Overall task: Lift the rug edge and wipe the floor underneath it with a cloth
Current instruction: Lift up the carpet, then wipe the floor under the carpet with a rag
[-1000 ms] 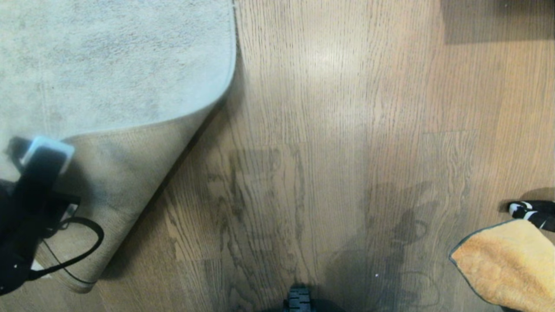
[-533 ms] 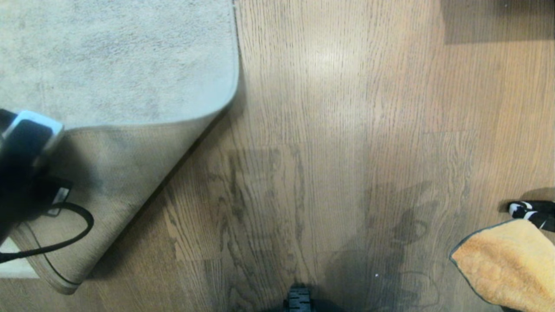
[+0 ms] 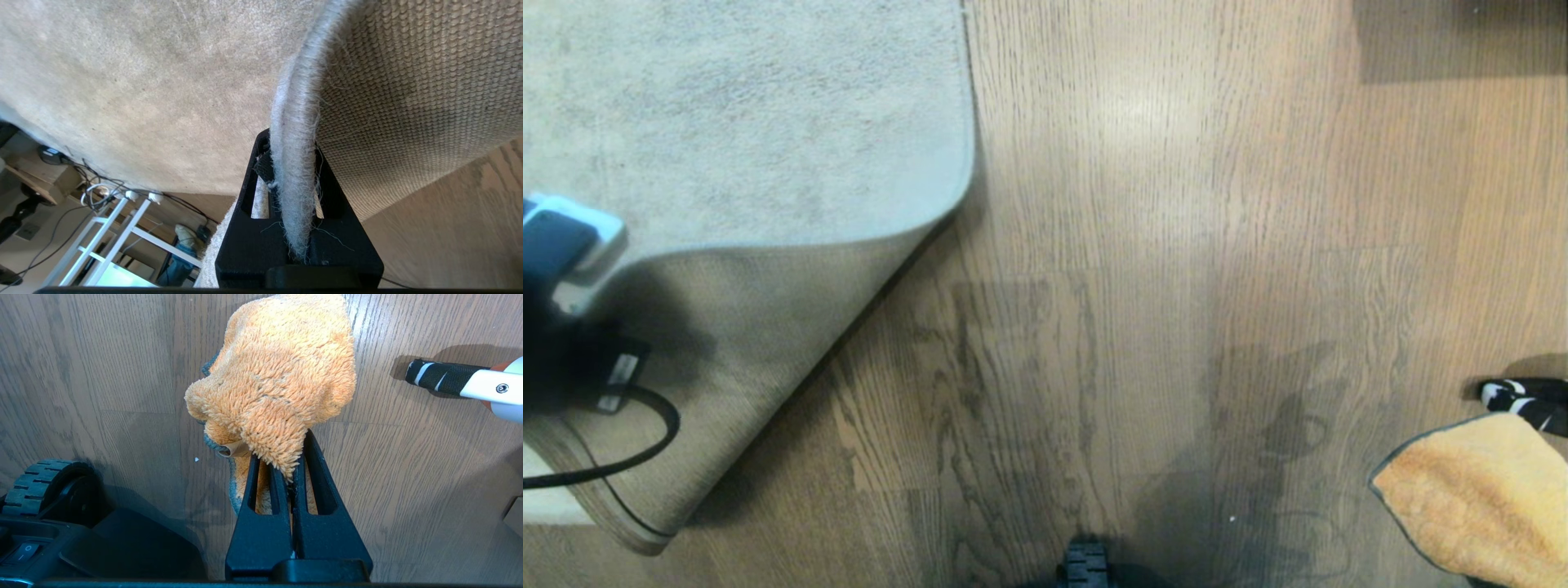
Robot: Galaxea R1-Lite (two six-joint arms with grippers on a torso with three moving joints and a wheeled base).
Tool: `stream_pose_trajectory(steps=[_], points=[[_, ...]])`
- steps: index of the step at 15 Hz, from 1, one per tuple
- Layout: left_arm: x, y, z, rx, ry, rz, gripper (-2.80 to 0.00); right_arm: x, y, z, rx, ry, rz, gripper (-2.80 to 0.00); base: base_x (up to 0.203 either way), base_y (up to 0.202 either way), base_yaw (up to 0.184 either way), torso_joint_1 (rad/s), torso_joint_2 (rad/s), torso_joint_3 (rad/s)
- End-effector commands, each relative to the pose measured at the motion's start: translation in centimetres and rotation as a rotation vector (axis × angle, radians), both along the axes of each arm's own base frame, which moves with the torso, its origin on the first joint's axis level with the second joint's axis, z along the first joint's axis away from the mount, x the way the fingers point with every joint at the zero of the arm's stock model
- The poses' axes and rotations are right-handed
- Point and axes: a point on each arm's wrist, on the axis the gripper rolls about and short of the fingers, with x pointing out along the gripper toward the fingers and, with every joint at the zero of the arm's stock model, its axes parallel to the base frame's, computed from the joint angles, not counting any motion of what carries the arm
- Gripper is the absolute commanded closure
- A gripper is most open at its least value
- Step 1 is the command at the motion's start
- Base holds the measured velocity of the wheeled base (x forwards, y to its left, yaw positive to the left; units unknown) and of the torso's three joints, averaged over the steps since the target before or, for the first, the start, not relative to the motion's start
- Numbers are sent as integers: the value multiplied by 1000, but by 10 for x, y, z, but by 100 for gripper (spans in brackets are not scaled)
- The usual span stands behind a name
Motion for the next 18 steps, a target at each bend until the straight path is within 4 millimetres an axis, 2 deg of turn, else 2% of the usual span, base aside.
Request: stream_pose_trajectory(steps=[1,9,18], points=[[-1,3,9,-6,-8,-2,0,0,0,0,-1,1,0,0,0,0,0,0,0,0],[-1,20,9,-24,9,48,0,0,0,0,-1,1,0,0,0,0,0,0,0,0],[2,20,8,-32,15,28,0,0,0,0,-18,-3,-3,0,0,0,0,0,0,0]])
